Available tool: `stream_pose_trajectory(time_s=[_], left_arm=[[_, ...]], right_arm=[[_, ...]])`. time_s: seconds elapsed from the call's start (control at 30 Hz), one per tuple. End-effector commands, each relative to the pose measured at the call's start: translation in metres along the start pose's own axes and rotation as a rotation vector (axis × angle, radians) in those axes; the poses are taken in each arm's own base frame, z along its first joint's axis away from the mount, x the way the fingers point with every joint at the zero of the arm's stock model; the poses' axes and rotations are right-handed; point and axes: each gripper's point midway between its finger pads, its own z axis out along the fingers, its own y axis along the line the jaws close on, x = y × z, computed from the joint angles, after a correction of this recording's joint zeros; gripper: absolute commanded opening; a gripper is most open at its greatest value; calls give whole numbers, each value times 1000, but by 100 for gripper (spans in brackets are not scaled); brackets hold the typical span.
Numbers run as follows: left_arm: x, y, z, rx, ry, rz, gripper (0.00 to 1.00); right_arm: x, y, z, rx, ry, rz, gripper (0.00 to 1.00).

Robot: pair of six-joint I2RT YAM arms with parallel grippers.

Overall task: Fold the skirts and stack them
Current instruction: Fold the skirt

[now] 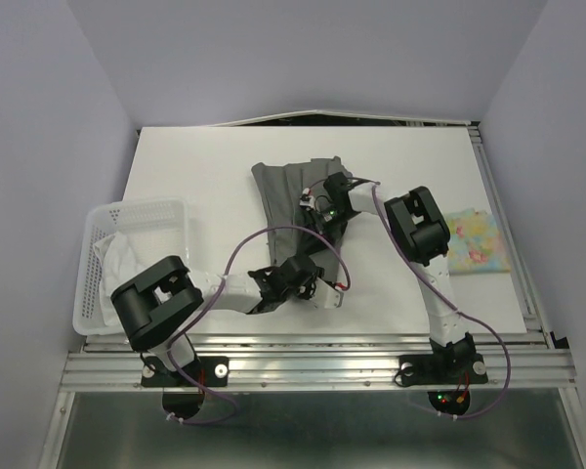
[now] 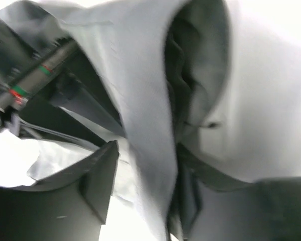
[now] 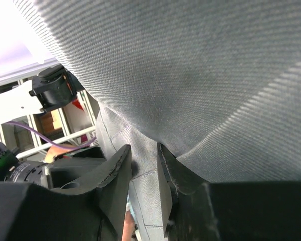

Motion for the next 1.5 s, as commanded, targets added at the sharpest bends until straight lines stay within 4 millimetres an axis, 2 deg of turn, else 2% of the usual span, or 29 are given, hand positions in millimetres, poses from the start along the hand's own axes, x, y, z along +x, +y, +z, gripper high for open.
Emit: stream_pose_trajectory(time_s=[0.0,0.03,0.1,0.17,0.2,0.23,0.27,0.33,0.37,0.4,0.43,0.47,0.53,0.63,0.7,0.73,0.8,0.83,0.93,1.0,1.03,1.1,1.13,1.2,1.23,1.33,1.47], left_arm=[[4,-14,-15,70,0,-25,40],[4,-20,-18,108,0,-24,28],[1,-26,-23,143,-8,-29,13],[-3,-33,-30,191,-20,-39,0],[-7,-36,-33,210,-28,-39,0],[-9,-40,-40,242,-23,-52,0],[-15,-44,-44,269,-40,-59,0],[-30,-47,-54,313,-77,-74,0],[-31,-58,-61,377,-75,-92,0],[-34,-64,-66,415,-79,-96,0],[-41,-66,-75,454,-96,-110,0],[-45,-68,-79,473,-93,-149,0],[-55,-70,-92,533,-102,-181,0],[-67,-65,-107,584,-112,-237,0],[-76,-62,-121,639,-135,-249,0],[-81,-60,-126,653,-148,-249,0],[-88,-54,-134,675,-166,-255,0],[-95,-47,-141,684,-178,-262,0],[-105,-42,-150,731,-193,-266,0],[-107,-33,-153,736,-173,-248,0],[-104,-24,-152,731,-148,-249,0],[-100,-8,-149,719,-141,-245,0],[-94,10,-144,708,-124,-280,0],[-89,30,-138,690,-127,-304,0],[-83,50,-130,658,-114,-329,0],[-79,76,-114,602,-106,-321,0],[-72,97,-91,560,-88,-317,0]], right_arm=[[2,-68,15,265,8,-17,36],[-11,-59,7,259,-23,-52,39],[-30,-39,-8,256,-73,-117,44],[-49,-19,-23,250,-119,-173,54],[-71,1,-41,251,-183,-233,59],[-80,12,-48,256,-209,-274,64],[-101,27,-65,269,-269,-326,70],[-120,36,-82,296,-328,-372,73],[-131,34,-91,330,-358,-391,74],[-146,49,-100,339,-400,-438,75],[-155,34,-105,375,-414,-427,75],[-160,31,-106,390,-424,-436,75],[-173,12,-113,449,-445,-445,75],[-178,-13,-114,497,-441,-458,75],[-171,-36,-102,498,-400,-452,74],[-170,-38,-100,492,-393,-460,73],[-160,-54,-88,477,-348,-448,70],[-155,-60,-84,470,-325,-448,67],[-135,-73,-71,430,-263,-416,58],[-115,-80,-61,388,-212,-398,47],[-109,-79,-59,373,-198,-402,38],[-94,-72,-50,320,-165,-396,30],[-82,-70,-43,302,-144,-392,24],[-70,-63,-37,266,-128,-395,21],[-60,-58,-32,239,-111,-390,20],[-45,-45,-22,187,-83,-382,17],[-32,-32,-14,149,-56,-383,17]])
